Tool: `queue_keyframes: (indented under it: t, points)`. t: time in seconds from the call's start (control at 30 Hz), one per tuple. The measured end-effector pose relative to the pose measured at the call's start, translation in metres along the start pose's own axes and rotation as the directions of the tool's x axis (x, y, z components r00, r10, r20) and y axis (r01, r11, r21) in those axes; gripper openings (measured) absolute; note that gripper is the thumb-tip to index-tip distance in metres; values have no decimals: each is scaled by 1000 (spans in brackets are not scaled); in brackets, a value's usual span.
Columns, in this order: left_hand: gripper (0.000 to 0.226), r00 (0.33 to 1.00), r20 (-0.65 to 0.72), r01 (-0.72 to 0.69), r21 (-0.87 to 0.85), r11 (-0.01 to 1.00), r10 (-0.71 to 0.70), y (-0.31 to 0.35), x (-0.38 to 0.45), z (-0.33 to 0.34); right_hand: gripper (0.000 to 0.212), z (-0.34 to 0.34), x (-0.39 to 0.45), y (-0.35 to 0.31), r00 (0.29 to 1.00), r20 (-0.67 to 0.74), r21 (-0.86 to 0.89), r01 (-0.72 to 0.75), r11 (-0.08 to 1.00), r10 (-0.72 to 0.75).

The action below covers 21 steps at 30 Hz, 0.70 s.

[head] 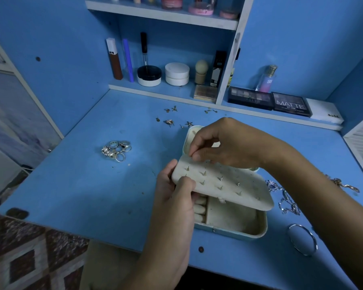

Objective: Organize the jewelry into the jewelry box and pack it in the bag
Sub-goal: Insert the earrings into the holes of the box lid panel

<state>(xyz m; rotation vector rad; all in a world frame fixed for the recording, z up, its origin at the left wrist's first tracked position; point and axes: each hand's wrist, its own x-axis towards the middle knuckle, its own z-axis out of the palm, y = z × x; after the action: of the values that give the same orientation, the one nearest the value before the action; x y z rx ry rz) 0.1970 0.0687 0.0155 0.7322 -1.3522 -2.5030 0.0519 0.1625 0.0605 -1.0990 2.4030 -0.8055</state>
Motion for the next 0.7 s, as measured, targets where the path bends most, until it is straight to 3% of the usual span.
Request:
queue_keyframes:
  t: [0.43, 0.53, 0.7]
  points:
    - [44, 999, 30, -32, 11, 999, 32, -5, 2, -1, 6, 1, 0, -1, 999, 10, -37, 39, 999, -38]
    - [58, 999, 34, -43, 21, 999, 43, -6, 3, -2, 5, 1, 0, -1, 999, 8, -45, 34, 998, -34]
    - [61, 998, 37, -42, 4, 999, 42, -7, 3, -3, 3, -1, 0, -4, 999, 45, -63, 18, 998, -15]
